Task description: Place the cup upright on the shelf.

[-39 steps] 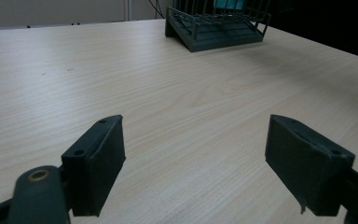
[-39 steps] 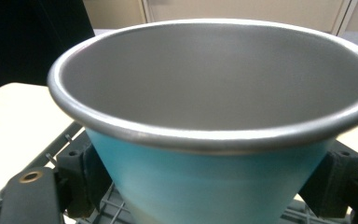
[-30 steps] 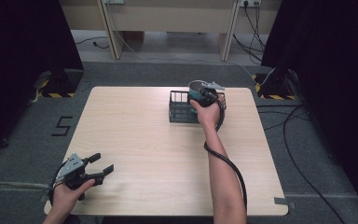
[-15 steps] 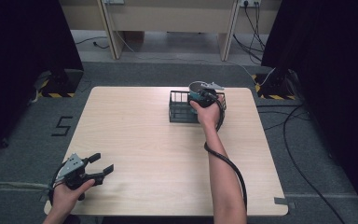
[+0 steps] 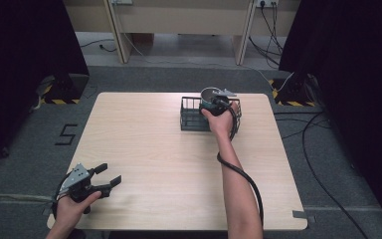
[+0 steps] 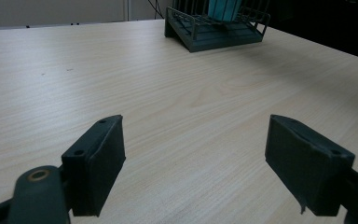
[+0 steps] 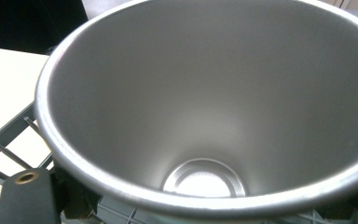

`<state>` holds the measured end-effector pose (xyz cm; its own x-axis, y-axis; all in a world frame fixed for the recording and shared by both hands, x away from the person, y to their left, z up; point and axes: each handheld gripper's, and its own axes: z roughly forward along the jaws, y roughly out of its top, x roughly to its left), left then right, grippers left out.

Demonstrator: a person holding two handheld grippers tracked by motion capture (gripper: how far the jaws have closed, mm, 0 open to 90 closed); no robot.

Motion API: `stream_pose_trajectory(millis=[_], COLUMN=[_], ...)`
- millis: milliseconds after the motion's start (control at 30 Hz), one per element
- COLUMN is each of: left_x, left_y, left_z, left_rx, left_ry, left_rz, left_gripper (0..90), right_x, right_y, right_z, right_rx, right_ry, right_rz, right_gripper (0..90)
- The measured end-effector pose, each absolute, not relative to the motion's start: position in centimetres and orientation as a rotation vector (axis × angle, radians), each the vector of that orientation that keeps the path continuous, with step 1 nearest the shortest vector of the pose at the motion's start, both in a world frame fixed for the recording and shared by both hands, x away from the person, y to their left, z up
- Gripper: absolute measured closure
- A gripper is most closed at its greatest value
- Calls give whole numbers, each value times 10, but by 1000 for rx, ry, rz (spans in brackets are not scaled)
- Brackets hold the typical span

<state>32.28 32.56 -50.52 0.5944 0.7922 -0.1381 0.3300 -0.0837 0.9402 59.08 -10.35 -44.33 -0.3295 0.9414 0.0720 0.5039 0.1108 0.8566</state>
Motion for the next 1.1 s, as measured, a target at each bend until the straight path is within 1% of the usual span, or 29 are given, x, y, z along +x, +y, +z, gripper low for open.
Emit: stream_pose_trajectory(millis=[1100], left_x=[323], left_y=[324], left_z=[-505], left_rx=[1681], left_ry=[938], left_rz=[505], left_gripper=[193], right_x=[555], right_y=[-112], right_z=[-432], right_rx=[1405], right_ry=[1882], right_rz=[1129], right_gripper=[158])
